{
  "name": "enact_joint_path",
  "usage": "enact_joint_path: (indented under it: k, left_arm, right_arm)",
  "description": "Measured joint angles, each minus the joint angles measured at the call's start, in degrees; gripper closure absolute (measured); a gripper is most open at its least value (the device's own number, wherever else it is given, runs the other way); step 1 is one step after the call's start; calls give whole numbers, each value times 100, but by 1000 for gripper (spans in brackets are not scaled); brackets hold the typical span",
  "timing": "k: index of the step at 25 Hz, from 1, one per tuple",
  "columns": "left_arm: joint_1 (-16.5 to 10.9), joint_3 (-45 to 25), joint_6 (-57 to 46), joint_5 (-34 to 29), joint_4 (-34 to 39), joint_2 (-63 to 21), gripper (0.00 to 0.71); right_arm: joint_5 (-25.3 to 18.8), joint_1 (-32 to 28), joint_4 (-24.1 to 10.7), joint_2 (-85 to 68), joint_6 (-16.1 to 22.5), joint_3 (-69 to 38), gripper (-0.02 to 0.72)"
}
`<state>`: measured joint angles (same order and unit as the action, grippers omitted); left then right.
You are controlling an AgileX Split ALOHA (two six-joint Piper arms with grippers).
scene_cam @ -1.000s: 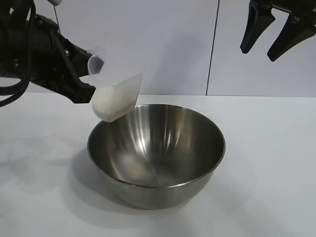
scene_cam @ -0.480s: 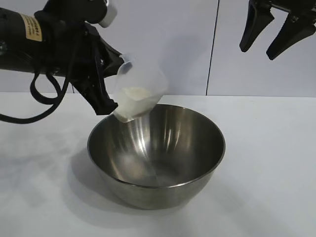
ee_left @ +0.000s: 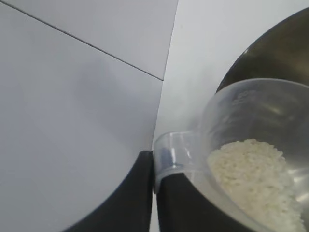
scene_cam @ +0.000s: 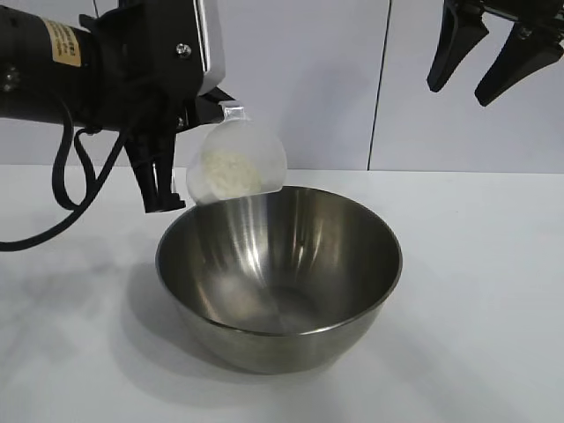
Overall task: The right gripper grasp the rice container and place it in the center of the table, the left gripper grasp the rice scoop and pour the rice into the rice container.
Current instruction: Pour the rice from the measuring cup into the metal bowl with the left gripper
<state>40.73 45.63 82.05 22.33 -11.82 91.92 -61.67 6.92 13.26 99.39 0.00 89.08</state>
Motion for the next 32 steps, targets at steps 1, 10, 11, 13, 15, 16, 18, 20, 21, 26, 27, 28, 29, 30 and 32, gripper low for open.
enact_joint_path:
  k: [1,10,11,13,15,16,18,20,21,26,27,28,29,30,32]
  left_arm:
    - [70,0,456,25,-419,0,702]
    - [660,4,3384,1095,-2577,0,703]
    - [674,4,3575,1142,-2588,0,703]
    - [693,4,3944,1256,-2593,0,703]
    - [693,4,4278,1363,-2593,0,703]
    - [693,4,4428,1404,-2581,0,703]
    - [740,4,4653,1495,-2581,0,703]
    - [831,4,4890,1592,-2539,0,703]
    - [891,4,4996,1635,-2525,0,703]
    - [1073,4,5428,1807,-2494,0,703]
    - [1087,4,5469,1830,-2494,0,703]
    - [1088,4,5501,1839,-2494,0,703]
    - [1088,4,5572,1859,-2494,0,703]
    - [1088,4,5660,1891,-2494,0,703]
    - [1088,4,5832,1939,-2482,0,703]
  right_arm:
    - [0,0,6,0,0,0,333]
    - [6,0,6,0,0,0,333]
    - [6,0,11,0,0,0,333]
    - [6,0,16,0,0,0,333]
    - [6,0,16,0,0,0,333]
    - [6,0,16,0,0,0,333]
    - [6,0,16,0,0,0,333]
    - [6,0,16,0,0,0,333]
    - [6,0,16,0,0,0,333]
    - [6,0,17,0,0,0,333]
    - [6,0,17,0,0,0,333]
    - [6,0,17,0,0,0,333]
    - [6,0,17,0,0,0,333]
    - [6,0,17,0,0,0,333]
    - [6,0,22,0,0,0,333]
